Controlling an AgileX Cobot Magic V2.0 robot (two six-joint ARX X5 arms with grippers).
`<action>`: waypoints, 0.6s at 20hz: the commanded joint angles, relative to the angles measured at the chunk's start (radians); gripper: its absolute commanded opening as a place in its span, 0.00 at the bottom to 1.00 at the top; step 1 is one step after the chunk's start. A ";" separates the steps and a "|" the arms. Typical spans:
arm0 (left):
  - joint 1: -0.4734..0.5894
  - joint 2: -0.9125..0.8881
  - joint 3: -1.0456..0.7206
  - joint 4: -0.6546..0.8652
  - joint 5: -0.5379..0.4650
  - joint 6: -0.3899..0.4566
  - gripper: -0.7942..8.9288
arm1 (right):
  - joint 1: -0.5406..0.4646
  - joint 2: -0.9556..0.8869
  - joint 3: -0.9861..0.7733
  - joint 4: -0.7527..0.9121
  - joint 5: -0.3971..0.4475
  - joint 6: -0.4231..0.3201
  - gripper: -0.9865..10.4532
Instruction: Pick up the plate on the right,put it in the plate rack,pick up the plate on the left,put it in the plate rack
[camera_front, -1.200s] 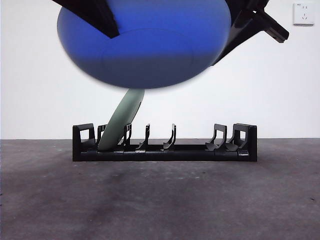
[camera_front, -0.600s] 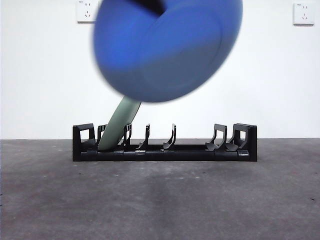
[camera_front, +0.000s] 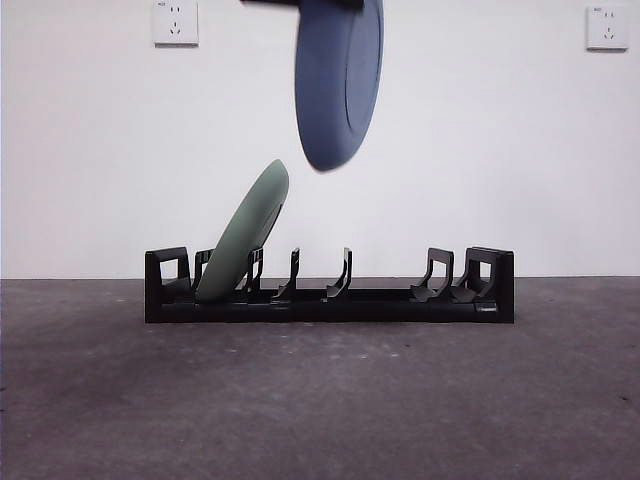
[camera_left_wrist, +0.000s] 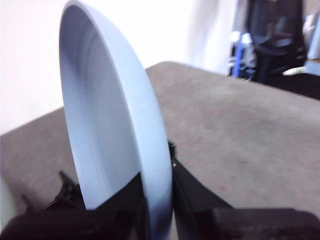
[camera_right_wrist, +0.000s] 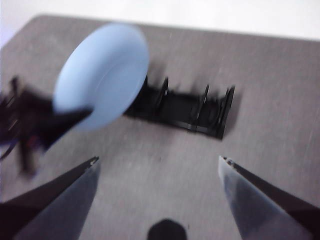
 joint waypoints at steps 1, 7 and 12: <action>0.017 0.085 0.081 0.027 -0.009 -0.019 0.07 | 0.001 -0.008 -0.009 -0.026 -0.008 -0.008 0.44; 0.051 0.266 0.235 0.018 -0.036 -0.021 0.07 | 0.001 -0.019 -0.009 -0.048 -0.013 -0.008 0.44; 0.092 0.356 0.246 0.097 -0.107 -0.066 0.07 | 0.001 -0.019 -0.010 -0.048 -0.013 -0.015 0.44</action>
